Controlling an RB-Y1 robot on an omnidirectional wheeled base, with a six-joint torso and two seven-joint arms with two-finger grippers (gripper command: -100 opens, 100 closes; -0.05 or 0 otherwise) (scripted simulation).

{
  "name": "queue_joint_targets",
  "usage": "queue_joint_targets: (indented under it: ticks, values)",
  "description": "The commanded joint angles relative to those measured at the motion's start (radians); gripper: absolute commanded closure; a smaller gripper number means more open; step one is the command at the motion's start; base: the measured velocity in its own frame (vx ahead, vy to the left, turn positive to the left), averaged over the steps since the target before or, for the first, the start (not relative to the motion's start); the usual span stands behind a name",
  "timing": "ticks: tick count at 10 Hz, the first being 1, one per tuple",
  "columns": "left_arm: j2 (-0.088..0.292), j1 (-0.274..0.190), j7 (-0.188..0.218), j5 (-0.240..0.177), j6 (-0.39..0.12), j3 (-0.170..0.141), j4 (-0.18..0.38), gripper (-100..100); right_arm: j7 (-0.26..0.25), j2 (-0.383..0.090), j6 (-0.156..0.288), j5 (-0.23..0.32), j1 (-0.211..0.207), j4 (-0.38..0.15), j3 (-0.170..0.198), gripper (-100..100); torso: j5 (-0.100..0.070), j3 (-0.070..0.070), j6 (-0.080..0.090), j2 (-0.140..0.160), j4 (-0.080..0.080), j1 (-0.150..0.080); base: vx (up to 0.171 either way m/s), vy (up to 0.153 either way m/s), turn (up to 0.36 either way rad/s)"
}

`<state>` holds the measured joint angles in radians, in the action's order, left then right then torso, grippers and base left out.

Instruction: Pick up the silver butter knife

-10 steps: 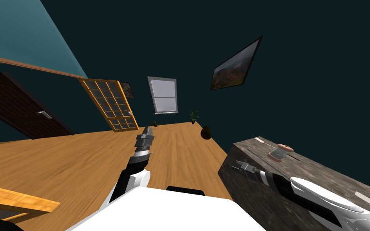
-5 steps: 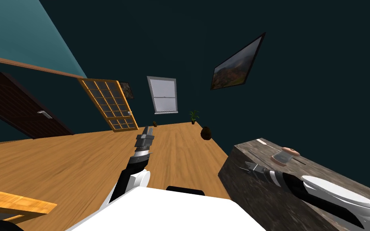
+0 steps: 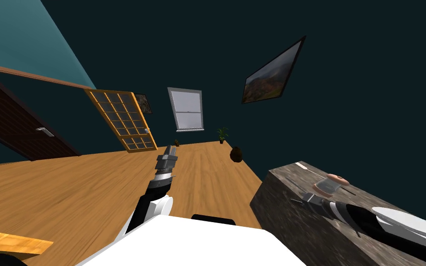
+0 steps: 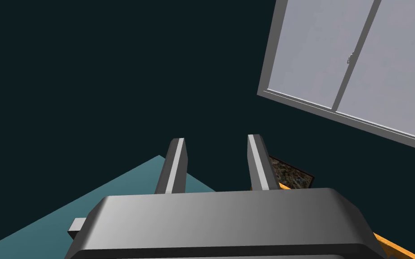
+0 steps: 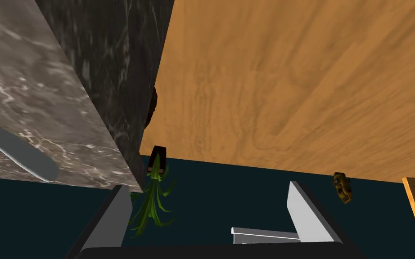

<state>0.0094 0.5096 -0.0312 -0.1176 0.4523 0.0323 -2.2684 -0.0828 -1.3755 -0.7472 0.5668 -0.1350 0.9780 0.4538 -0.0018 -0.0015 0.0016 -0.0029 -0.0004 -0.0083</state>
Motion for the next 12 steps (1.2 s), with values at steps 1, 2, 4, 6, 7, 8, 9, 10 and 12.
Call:
queue_joint_targets:
  ticks: [1, 2, 4, 6, 7, 8, 9, 10, 12]
  values:
    - [0.000, 0.000, 0.000, 0.000, 0.000, 0.000, 0.000, 0, 0.016, -0.028, 0.014, 0.007, 0.008, -0.026, 0.031, -100, 0.000, 0.000, 0.000, 0.000, 0.000, 0.000, 0.100, -0.124, -0.025]
    - [0.000, 0.000, 0.000, 0.000, 0.000, 0.000, 0.000, 0, 0.021, -0.048, 0.018, 0.010, 0.006, -0.065, 0.058, -100, -0.001, -0.001, 0.000, -0.001, 0.000, -0.002, 0.153, -0.190, -0.041]
    - [0.000, 0.000, 0.000, 0.000, 0.000, 0.000, 0.000, 0, 0.023, -0.055, 0.020, 0.011, 0.005, -0.079, 0.070, -100, -0.002, -0.002, -0.001, -0.003, -0.001, -0.004, 0.096, -0.105, -0.015]
    - [0.000, 0.000, 0.000, 0.000, 0.000, 0.000, 0.000, 0, 0.018, -0.066, 0.017, 0.001, -0.015, -0.087, 0.071, -100, 0.000, 0.000, 0.000, 0.000, 0.000, -0.001, 0.055, -0.086, -0.033]
    - [0.000, 0.000, 0.000, 0.000, 0.000, 0.000, 0.000, 0, 0.017, -0.068, 0.017, 0.000, -0.018, -0.089, 0.072, 0, 0.000, 0.001, -0.001, 0.002, 0.000, 0.002, 0.006, -0.010, 0.006]
    - [0.000, 0.000, 0.000, 0.000, 0.000, 0.000, 0.000, 0, 0.005, -0.039, 0.037, 0.005, -0.019, -0.101, 0.074, -100, 0.000, 0.002, 0.000, 0.004, 0.001, 0.005, 0.032, -0.009, 0.079]
    - [0.000, 0.000, 0.000, 0.000, 0.000, 0.000, 0.000, 0, 0.011, -0.048, 0.025, 0.006, -0.013, -0.100, 0.075, -100, 0.000, 0.002, -0.001, 0.003, 0.001, 0.005, 0.020, -0.006, 0.023]
    - [0.000, 0.000, 0.000, 0.000, 0.000, 0.000, 0.000, 0, 0.010, -0.045, 0.028, 0.006, -0.012, -0.102, 0.076, 100, 0.001, 0.002, 0.000, 0.004, 0.001, 0.006, 0.000, 0.000, 0.000]
    - [0.000, 0.000, 0.000, 0.000, 0.000, 0.000, 0.000, 0, 0.010, -0.046, 0.027, 0.006, -0.012, -0.102, 0.076, 100, 0.001, 0.003, 0.000, 0.005, 0.001, 0.006, 0.000, 0.000, 0.000]
